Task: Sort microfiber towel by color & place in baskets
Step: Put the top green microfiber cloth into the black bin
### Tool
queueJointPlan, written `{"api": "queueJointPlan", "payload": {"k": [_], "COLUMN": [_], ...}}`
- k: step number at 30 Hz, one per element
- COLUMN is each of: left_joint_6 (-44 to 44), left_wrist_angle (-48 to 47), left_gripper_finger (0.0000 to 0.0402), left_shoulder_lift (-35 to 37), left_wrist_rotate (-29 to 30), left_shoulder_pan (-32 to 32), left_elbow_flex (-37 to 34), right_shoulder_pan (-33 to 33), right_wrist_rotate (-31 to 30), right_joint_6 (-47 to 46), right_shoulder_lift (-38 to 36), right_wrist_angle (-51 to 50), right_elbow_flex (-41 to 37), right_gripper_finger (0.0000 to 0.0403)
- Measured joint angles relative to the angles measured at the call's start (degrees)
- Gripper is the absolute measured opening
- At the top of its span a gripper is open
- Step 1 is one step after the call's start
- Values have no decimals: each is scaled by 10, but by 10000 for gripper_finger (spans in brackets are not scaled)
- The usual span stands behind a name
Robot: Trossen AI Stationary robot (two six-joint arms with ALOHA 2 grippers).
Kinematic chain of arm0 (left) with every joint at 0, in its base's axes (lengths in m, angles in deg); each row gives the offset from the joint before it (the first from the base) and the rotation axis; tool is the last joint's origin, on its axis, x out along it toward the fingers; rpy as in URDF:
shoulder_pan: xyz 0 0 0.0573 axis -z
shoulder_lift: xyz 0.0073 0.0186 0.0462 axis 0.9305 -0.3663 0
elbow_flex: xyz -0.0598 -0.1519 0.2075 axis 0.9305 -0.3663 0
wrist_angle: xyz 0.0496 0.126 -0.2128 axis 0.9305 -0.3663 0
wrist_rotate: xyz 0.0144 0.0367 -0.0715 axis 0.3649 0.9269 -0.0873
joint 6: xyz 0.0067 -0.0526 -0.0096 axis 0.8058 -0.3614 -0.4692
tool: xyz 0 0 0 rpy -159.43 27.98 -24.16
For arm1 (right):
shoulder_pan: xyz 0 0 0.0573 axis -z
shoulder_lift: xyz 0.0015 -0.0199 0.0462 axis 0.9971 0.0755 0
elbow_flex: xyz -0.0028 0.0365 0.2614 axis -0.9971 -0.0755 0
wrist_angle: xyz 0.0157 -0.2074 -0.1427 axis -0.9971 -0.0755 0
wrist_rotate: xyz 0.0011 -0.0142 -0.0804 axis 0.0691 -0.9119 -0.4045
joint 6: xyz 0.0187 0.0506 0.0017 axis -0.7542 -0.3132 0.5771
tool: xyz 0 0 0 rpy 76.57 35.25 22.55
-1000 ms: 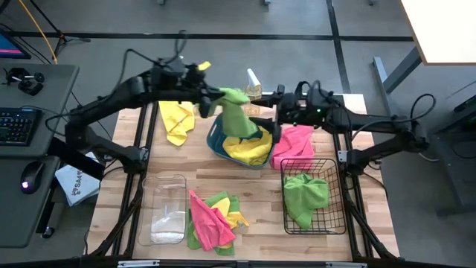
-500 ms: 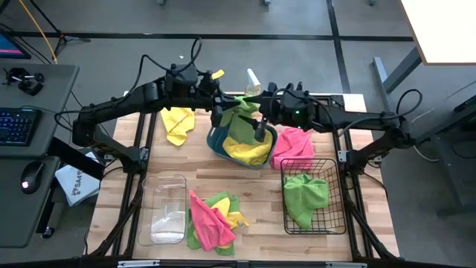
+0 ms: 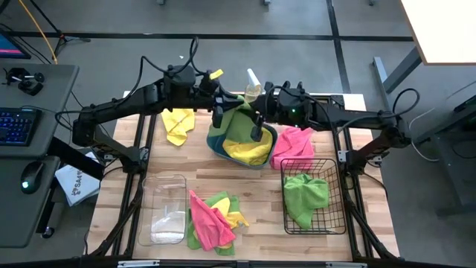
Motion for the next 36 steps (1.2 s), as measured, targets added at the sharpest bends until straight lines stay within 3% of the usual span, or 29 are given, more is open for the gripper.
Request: {"api": "queueJointPlan", "payload": {"k": [4,9,12,16,22,26,31,36], "left_joint_6": [17,34,40,50,51,25,15,15], "left_wrist_angle": [-35,-111,-140,-131,-49,-3,34,61], "left_gripper_finger": [86,140,158,165,166,166,166,166], "left_shoulder_lift": [21,96,133,163,180,180,180,181], "left_wrist_rotate": [5,107,161,166,114,104,104,103], "left_shoulder_pan": [-16,-50,-60,-64,-62,-62,-63,-74], "left_elbow_flex": [0,0,0,-8,-80,-128,-166,-167], "right_shoulder_pan": [5,16,14,-24,-163,-273,-378,-415], "right_wrist_rotate": [1,-20,-21,-19,-12,66,188,195], "right_joint_6": [4,-18,-80,-205,-447,-602,-765,-826], "right_shoulder_lift": [-9,-56,-97,-166,-290,-336,-328,-302], "right_wrist_angle": [-119,-304,-415,-524,-522,-433,-412,-523], "right_elbow_flex": [43,77,74,29,-100,-193,-261,-250], "right_gripper_finger": [10,5,5,3,2,1,1,0]}}
